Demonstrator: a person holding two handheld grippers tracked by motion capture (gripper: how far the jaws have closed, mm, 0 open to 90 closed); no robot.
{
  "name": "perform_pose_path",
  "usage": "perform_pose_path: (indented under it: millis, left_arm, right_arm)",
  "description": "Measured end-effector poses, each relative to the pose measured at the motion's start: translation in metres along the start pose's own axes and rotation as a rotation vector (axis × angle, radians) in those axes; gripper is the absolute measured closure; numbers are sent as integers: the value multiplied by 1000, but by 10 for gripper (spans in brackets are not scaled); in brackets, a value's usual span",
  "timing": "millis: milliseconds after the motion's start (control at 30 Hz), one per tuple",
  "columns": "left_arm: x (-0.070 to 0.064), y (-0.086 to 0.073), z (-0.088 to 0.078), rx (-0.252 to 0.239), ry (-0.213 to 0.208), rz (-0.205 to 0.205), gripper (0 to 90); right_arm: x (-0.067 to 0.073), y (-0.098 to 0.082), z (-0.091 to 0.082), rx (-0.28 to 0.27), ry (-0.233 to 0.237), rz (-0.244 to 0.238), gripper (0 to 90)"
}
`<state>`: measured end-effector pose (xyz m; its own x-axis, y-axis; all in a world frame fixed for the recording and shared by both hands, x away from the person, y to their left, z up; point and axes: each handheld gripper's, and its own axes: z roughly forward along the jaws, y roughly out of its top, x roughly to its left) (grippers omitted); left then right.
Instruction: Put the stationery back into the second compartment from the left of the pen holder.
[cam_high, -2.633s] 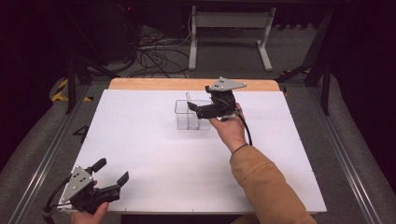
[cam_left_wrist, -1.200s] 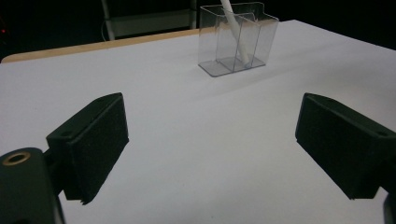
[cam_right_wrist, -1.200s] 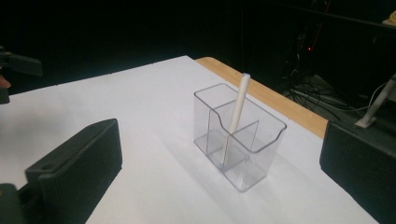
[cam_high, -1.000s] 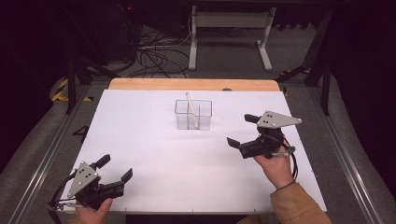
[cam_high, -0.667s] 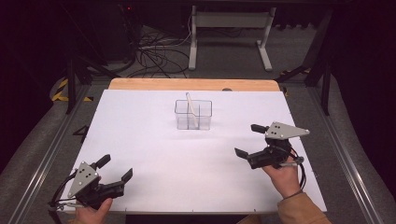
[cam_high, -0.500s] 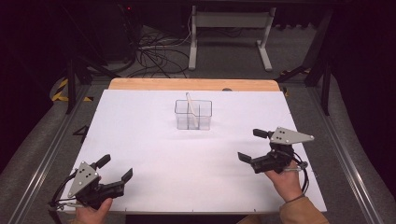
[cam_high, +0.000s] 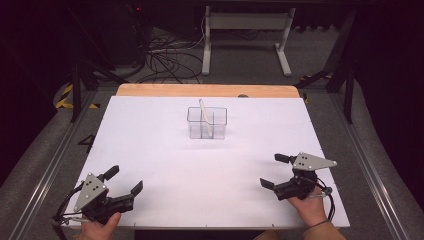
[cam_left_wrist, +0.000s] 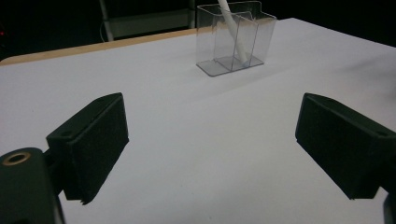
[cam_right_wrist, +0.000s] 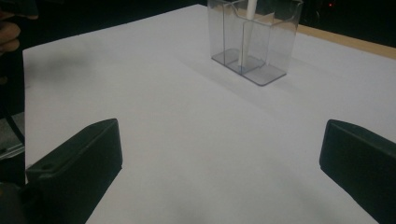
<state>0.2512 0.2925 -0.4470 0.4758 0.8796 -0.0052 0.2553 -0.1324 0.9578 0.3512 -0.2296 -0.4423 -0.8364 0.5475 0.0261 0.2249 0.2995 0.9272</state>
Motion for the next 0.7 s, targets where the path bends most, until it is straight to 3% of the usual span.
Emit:
perform_pose_path:
  millis: [233,367,600,700]
  left_arm:
    - [0,0,0,2,0,6,103]
    - [1,-1,0,5,-1,6,102]
    - [0,-1,1,11,-5,20,102]
    - [0,-1,1,10,-4,24,102]
  right_arm:
    - [2,-19,7,42,3,26,0]
    - [5,-27,10,79,-8,17,0]
    - [6,-37,12,90,-16,59,4]
    - [6,-36,14,68,-18,76,9]
